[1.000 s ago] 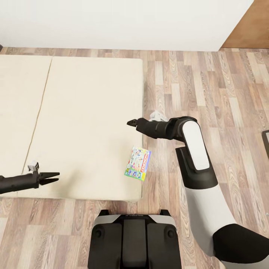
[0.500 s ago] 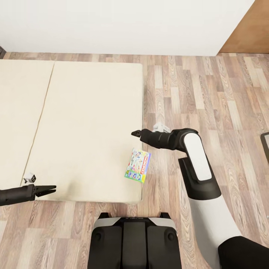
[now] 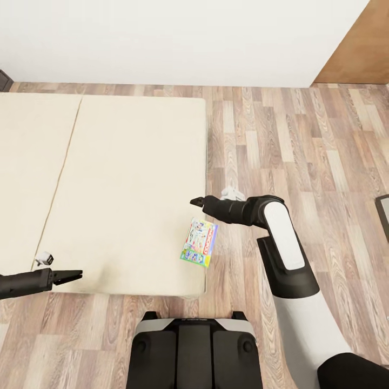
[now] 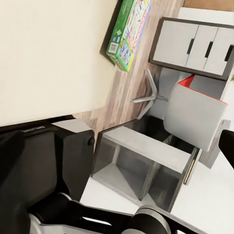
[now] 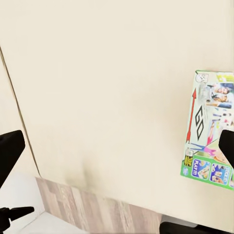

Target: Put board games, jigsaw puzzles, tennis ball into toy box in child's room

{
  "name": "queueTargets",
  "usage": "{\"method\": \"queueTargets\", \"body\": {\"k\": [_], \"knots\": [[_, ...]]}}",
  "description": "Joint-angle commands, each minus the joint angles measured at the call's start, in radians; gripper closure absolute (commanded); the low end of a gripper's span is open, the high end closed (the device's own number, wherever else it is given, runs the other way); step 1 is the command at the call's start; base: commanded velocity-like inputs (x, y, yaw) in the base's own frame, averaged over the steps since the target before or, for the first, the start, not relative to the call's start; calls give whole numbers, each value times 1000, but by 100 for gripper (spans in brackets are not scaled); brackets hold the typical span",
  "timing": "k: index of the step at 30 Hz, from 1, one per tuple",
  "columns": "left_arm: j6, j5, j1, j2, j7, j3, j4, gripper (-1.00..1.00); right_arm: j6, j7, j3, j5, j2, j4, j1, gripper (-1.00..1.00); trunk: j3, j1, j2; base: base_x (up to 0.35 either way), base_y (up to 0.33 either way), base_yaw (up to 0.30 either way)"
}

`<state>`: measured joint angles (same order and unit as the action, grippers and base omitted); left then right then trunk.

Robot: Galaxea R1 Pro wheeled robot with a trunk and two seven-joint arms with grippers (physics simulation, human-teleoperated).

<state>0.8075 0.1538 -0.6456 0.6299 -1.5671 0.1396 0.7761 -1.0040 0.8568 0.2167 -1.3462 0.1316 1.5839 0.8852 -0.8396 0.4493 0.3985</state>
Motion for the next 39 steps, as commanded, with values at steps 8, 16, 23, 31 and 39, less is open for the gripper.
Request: {"method": "queueTargets", "body": {"k": [8, 16, 23, 31, 39], "knots": [[10, 0, 0, -2, -4, -1, 0, -100, -2, 10, 1, -8, 0, 1, -35, -100, 12, 1, 2, 0, 0, 0], [10, 1, 0, 1, -4, 0, 0, -100, -2, 9, 2, -7, 3, -2, -42, -100, 19, 1, 2, 0, 0, 0], [10, 1, 2, 1, -4, 0, 0, -100, -2, 10, 5, -7, 4, -3, -46, -100, 20, 1, 2, 0, 0, 0], [10, 1, 3, -1, -4, -1, 0, -100, -2, 11, 7, -5, 2, -5, -59, -100, 20, 1, 2, 0, 0, 0], [10, 1, 3, -2, -4, -1, 0, -100, -2, 11, 7, -5, 2, -7, -61, -100, 20, 1, 2, 0, 0, 0]]}}
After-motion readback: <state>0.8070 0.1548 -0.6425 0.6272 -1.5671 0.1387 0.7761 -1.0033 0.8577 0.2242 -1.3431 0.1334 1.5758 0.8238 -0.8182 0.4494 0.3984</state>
